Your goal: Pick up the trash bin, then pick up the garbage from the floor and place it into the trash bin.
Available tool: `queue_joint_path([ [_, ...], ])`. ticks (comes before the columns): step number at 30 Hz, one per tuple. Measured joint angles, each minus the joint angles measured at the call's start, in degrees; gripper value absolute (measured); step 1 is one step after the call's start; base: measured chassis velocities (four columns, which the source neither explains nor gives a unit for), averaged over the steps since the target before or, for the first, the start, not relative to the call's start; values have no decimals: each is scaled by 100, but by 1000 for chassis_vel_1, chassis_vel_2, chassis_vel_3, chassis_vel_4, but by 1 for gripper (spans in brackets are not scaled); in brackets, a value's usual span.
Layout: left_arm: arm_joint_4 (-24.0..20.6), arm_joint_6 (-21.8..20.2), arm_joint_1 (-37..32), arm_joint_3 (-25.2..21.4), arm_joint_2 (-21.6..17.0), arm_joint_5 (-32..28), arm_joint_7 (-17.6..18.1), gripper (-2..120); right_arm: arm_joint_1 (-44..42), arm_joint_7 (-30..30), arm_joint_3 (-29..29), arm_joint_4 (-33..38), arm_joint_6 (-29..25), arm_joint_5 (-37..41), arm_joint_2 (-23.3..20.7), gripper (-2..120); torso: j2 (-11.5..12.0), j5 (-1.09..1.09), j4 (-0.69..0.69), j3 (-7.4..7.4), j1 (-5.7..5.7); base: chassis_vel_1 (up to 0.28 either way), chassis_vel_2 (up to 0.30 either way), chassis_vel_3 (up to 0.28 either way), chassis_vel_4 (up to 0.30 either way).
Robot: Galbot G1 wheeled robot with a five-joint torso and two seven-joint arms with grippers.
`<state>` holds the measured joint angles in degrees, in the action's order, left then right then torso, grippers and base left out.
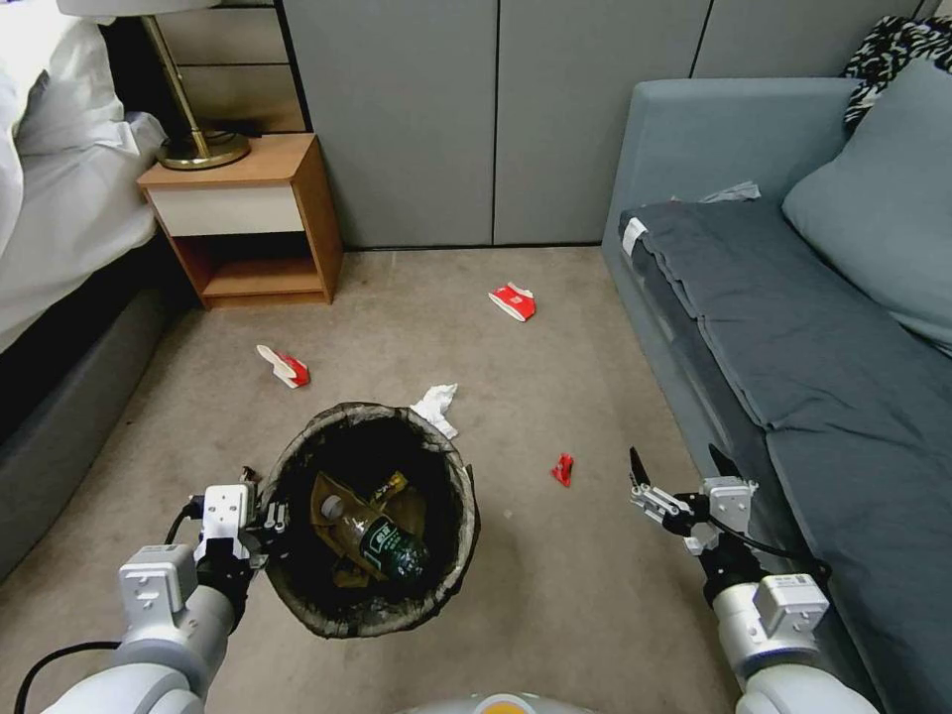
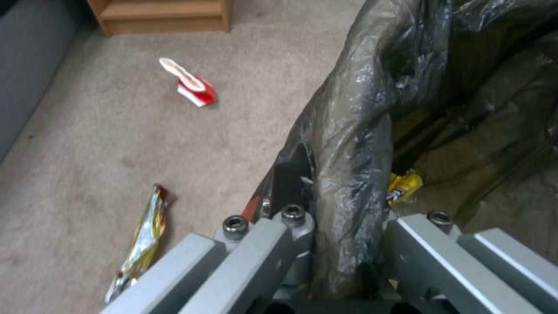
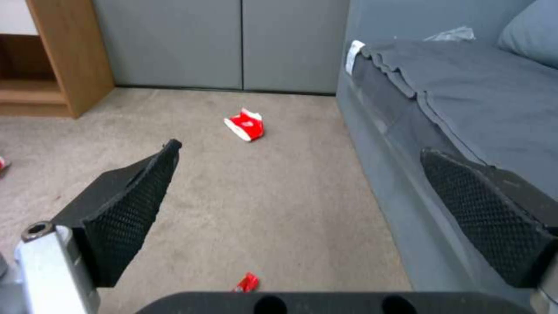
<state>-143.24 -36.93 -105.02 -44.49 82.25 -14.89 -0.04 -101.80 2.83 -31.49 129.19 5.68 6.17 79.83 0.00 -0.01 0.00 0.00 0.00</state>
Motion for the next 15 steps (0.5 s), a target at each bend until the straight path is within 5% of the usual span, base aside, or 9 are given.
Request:
queue_joint_path([
  [15,0,2,34,-20,5,-16,0,0,32,57,59,-98,36,-51,-9,100,0,1,0,0,0,-119,117,117,-109],
])
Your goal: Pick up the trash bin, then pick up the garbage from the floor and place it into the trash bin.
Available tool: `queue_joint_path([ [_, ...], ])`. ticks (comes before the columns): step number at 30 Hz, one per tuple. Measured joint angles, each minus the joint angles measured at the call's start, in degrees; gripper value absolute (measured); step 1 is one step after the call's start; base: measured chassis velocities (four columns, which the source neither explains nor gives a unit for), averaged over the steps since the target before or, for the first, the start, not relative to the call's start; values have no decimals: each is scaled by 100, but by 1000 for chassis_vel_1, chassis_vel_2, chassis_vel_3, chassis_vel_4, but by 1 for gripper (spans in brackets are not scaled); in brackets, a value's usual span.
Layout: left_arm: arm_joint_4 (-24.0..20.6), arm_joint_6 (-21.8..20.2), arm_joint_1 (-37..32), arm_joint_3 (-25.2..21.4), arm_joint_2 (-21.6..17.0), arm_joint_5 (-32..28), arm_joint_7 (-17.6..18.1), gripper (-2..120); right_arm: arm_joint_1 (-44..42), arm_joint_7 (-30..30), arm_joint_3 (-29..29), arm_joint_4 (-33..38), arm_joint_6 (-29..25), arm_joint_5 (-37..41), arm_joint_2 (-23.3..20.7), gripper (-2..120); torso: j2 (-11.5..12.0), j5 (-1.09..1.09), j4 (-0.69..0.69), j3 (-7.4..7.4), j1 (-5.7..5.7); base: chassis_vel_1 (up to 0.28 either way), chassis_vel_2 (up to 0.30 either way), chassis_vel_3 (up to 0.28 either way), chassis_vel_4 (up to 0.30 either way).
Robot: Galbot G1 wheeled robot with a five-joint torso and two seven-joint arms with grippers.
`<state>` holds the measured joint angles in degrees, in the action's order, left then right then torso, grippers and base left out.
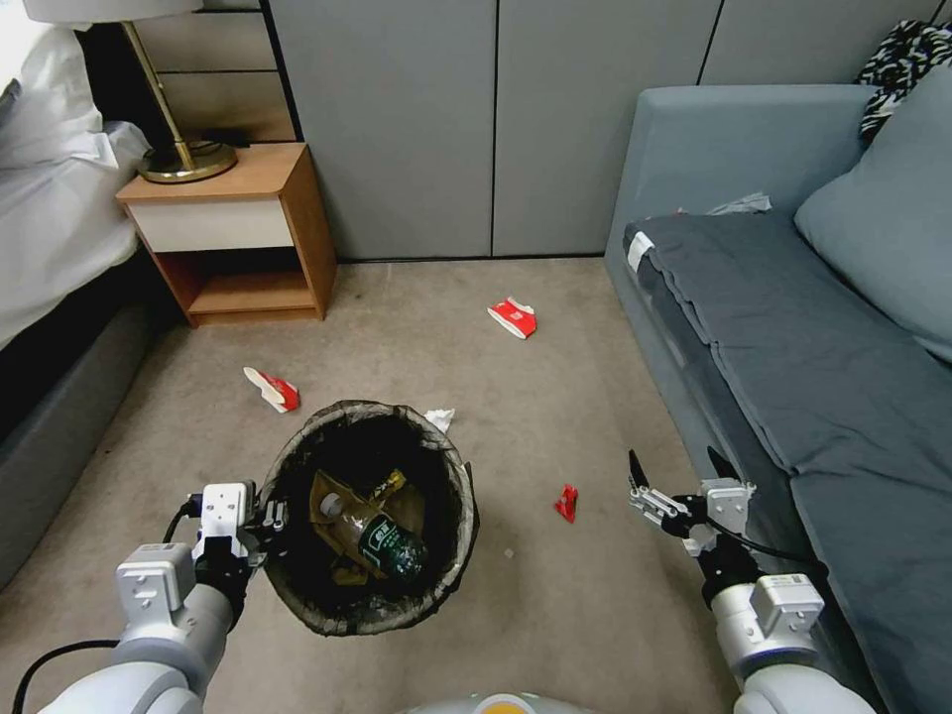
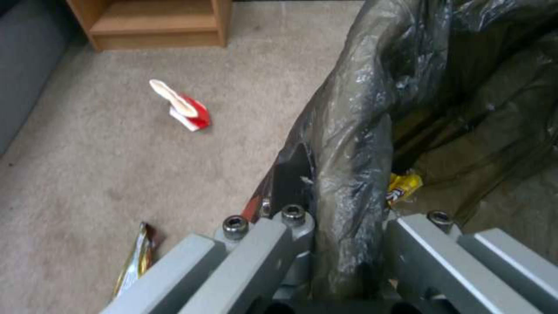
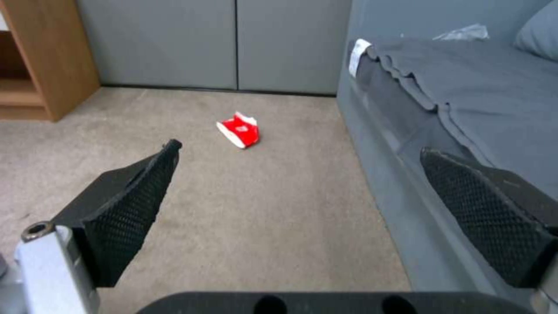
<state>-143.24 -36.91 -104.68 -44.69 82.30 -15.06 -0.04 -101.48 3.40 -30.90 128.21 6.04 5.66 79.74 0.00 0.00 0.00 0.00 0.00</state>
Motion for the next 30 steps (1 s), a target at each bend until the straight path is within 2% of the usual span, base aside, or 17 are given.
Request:
queue_joint_path([
  [3,0,2,2,0,0,-4,0,0,89,38,66,-115,73,3,-30,100,0,0,1,0,0,-107,63,85,-98],
  [5,0,3,-19,-6,1,-9,-1,0,443,156,263,-610,166,167,-89,100,0,0,0,0,0,0,0,0,0],
  [7,0,3,-25,-8,-1,-11,-1,0,484,163,287,-674,175,190,-90,100,0,2,-1,0,0,0,0,0,0],
  [8,0,3,-44,-23,-8,-22,0,0,669,189,425,-1069,208,313,-86,100,0,-1,0,0,0,0,0,0,0],
  [11,0,3,-58,-33,-19,-28,2,0,797,190,509,-1395,208,357,-76,100,0,1,-1,0,0,0,0,0,0],
  [13,0,3,-77,-41,-25,-30,3,0,941,178,585,-1827,159,378,-54,100,0,-1,0,0,0,0,0,0,0],
  [30,0,1,-156,-39,20,21,14,0,2046,-2,1072,-3797,-166,357,45,100,0,0,0,0,0,0,0,0,0],
])
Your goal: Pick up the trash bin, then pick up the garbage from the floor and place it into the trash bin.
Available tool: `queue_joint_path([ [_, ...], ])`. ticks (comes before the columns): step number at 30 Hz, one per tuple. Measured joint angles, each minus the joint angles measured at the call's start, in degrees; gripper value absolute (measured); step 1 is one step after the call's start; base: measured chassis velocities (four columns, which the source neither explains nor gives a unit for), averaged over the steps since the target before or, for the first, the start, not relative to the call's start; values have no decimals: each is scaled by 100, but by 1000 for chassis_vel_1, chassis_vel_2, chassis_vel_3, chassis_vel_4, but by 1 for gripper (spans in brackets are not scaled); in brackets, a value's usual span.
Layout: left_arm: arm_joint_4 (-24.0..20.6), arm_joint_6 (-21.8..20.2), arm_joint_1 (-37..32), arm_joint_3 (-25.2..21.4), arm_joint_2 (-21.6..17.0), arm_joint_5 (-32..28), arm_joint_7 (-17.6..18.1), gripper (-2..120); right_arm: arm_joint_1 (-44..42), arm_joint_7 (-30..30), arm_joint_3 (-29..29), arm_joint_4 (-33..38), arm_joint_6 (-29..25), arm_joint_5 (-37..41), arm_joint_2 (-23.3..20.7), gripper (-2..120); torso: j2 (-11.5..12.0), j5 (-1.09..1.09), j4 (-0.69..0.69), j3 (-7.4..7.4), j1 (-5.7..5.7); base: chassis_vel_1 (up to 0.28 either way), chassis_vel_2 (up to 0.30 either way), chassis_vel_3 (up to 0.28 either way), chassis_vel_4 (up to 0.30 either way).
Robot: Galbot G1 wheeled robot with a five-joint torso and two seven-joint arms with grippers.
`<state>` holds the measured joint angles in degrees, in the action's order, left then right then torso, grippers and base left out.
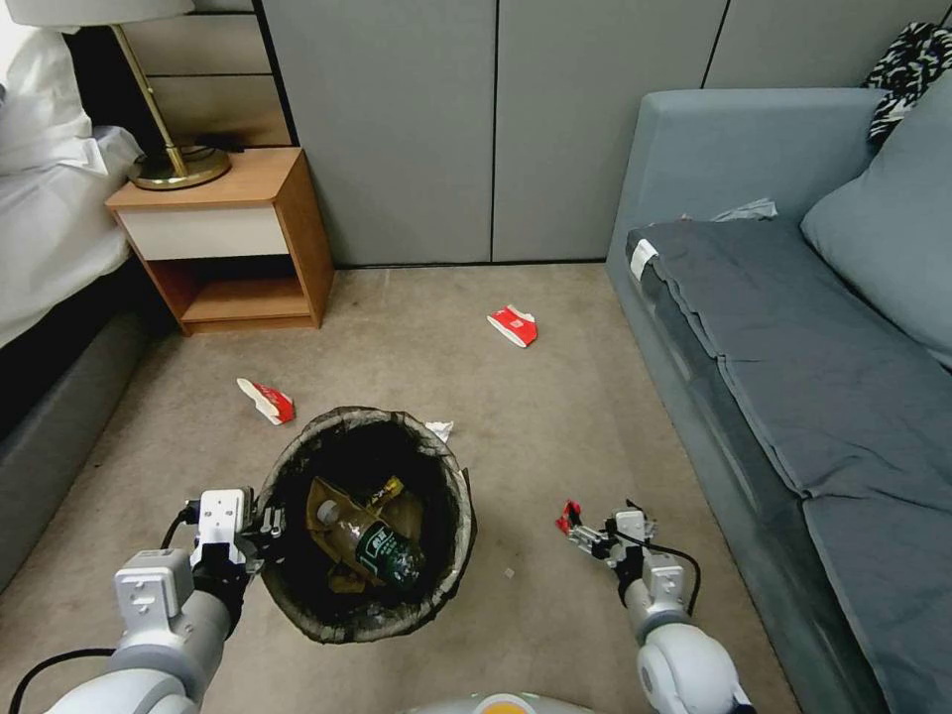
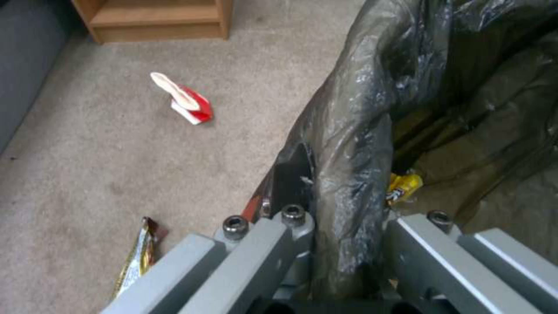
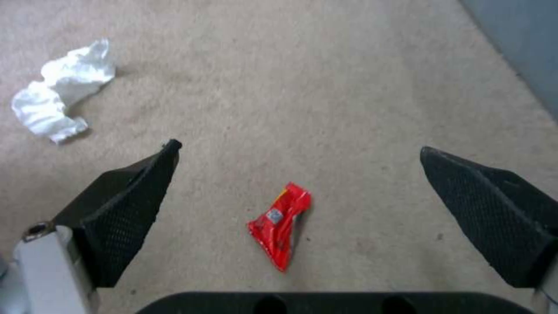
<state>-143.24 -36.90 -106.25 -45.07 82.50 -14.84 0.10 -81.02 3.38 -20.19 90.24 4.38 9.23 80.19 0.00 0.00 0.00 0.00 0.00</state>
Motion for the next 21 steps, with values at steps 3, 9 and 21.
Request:
queue_joint_path([
  [3,0,-3,-25,-8,23,14,2,0,196,21,86,-365,-40,-10,21,100,0,0,0,0,0,0,0,0,0],
  [9,0,-4,-56,-14,37,44,5,0,396,349,276,-738,242,123,73,100,0,-1,0,0,0,0,0,0,0],
  [21,0,-11,-84,0,36,81,10,0,823,690,550,-1256,642,664,198,100,0,0,0,0,0,0,0,0,0],
])
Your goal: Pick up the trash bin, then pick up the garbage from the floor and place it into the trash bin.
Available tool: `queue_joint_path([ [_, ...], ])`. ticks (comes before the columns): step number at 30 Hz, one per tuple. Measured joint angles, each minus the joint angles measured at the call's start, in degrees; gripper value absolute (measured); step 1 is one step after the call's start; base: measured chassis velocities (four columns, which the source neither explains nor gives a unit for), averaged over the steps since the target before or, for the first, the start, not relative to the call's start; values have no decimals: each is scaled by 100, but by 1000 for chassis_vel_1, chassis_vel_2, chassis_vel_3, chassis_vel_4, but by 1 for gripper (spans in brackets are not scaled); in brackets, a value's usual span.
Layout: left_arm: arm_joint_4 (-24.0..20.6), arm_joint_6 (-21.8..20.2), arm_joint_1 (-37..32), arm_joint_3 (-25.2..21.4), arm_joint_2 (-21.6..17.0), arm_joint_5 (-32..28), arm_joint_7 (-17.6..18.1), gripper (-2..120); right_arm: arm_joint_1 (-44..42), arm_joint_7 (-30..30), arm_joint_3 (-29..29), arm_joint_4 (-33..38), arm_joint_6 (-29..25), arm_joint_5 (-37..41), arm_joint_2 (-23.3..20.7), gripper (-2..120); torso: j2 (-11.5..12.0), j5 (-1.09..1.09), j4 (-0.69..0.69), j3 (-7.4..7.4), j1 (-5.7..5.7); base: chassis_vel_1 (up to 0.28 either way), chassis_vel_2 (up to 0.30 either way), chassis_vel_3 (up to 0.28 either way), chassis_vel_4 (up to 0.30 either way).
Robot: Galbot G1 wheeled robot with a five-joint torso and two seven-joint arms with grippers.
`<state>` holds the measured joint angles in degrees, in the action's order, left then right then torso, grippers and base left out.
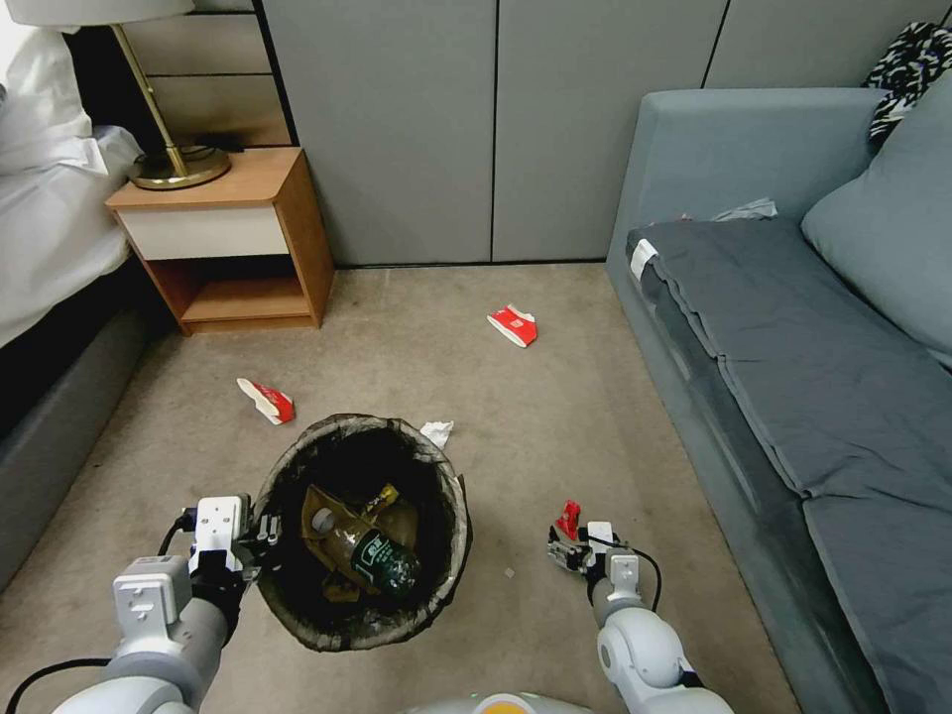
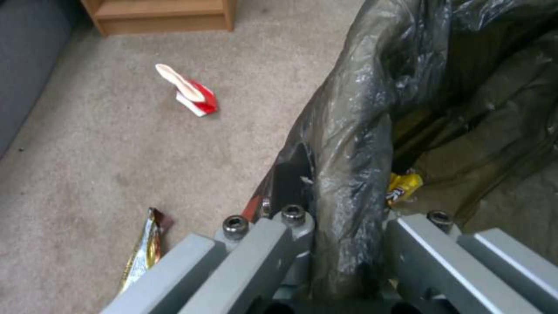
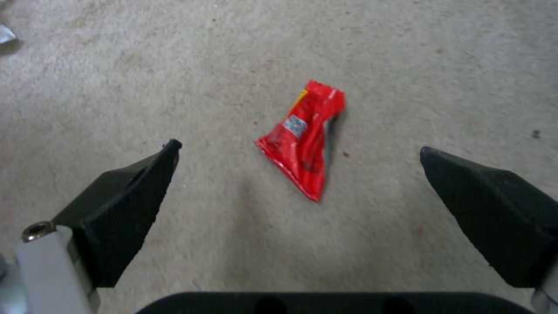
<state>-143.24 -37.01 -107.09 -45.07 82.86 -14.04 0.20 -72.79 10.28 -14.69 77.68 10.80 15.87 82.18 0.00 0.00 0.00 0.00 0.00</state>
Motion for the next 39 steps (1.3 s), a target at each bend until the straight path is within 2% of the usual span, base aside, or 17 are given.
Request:
queue_joint_path([
  [10,0,-1,-8,19,-1,20,0,0,418,158,203,-441,156,218,97,100,0,0,0,0,0,0,0,0,0],
  [39,0,-1,33,34,-8,13,0,0,1199,393,266,-1536,197,450,184,100,0,0,0,0,0,0,0,0,0],
])
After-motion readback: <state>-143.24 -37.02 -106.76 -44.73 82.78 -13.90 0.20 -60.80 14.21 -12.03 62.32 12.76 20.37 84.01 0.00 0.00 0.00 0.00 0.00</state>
